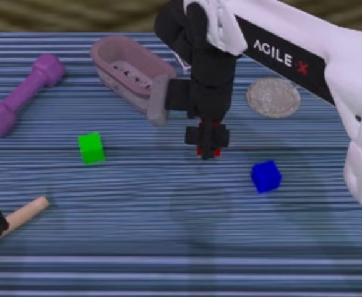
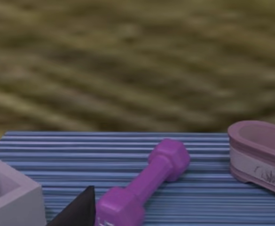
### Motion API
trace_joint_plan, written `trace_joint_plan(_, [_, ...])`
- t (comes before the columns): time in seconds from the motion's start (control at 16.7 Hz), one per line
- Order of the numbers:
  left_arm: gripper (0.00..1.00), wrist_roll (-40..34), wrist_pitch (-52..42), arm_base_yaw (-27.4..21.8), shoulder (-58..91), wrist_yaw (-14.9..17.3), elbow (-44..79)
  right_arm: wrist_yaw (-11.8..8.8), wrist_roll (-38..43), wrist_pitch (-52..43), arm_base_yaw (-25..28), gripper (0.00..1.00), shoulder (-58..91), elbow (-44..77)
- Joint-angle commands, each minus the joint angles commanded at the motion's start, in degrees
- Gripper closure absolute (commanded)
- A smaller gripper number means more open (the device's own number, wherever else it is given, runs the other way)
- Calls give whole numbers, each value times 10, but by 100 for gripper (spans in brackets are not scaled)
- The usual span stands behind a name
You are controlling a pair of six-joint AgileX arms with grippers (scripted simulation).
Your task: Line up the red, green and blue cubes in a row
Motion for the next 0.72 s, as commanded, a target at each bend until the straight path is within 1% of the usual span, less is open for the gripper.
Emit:
trace_joint_plan(0.18, [0,0,0,0,0,0,0,1,49,-39,96,100,35,78])
trace_joint_plan(0.3, [0,0,0,0,0,0,0,1,71,-55,133,100,49,112])
trace_joint_plan(0.42, [0,0,0,0,0,0,0,2,80,-61,146,100,53,125])
trace_joint_plan(0.72, [0,0,0,0,0,0,0,1,81,-58,145,100,51,122])
